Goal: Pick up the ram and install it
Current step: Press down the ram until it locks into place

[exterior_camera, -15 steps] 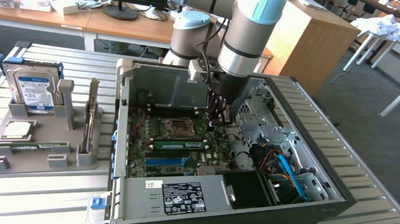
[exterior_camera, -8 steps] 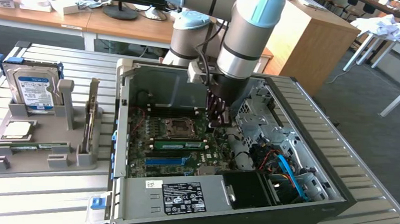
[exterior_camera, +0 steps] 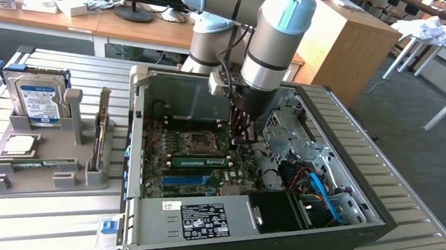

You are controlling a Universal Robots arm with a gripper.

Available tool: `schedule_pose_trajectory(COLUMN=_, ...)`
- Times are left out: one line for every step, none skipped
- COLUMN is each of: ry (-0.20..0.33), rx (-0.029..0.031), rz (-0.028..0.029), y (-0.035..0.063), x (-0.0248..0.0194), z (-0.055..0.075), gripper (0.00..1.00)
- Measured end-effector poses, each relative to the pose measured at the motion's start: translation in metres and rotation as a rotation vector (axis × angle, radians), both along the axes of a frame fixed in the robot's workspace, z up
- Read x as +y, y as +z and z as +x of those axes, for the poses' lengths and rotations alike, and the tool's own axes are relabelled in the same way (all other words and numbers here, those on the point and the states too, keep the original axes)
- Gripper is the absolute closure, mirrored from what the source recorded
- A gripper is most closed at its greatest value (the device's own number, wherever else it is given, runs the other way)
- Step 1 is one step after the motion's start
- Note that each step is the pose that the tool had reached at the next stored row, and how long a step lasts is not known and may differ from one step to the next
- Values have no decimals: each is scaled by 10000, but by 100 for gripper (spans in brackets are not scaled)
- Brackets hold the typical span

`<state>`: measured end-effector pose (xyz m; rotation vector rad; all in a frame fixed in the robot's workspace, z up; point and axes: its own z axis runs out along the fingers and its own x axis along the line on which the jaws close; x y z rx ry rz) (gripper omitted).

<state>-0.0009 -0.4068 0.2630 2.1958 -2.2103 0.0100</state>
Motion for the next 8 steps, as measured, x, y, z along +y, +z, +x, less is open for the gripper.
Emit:
schedule_pose_trajectory(ry=0, rx=0, rz=0, y=-7, x=0, z=0, gripper=90)
schedule_pose_trajectory(ry=0, rx=1, rz=0, y=-15, x=0, z=0, gripper=90)
schedule_pose_trajectory(ry=0, rx=0, rz=1, y=-24, x=0, z=0, gripper=90)
schedule_pose_trajectory(ry=0, rx=1, rz=0, y=-32, x=0, z=0, gripper=90)
schedule_pose_trajectory(ry=0, rx=1, rz=0, y=-41, x=0, z=0, gripper=90)
schedule_pose_trajectory(ry=0, rx=1, rz=0, y=-51, x=0, z=0, gripper=90)
schedule_pose_trajectory(ry=0, rx=0, rz=1, y=-61, x=0, z=0, gripper=90)
schedule_pose_trajectory(ry=0, rx=0, rz=2, y=-70, x=0, z=0, gripper=90)
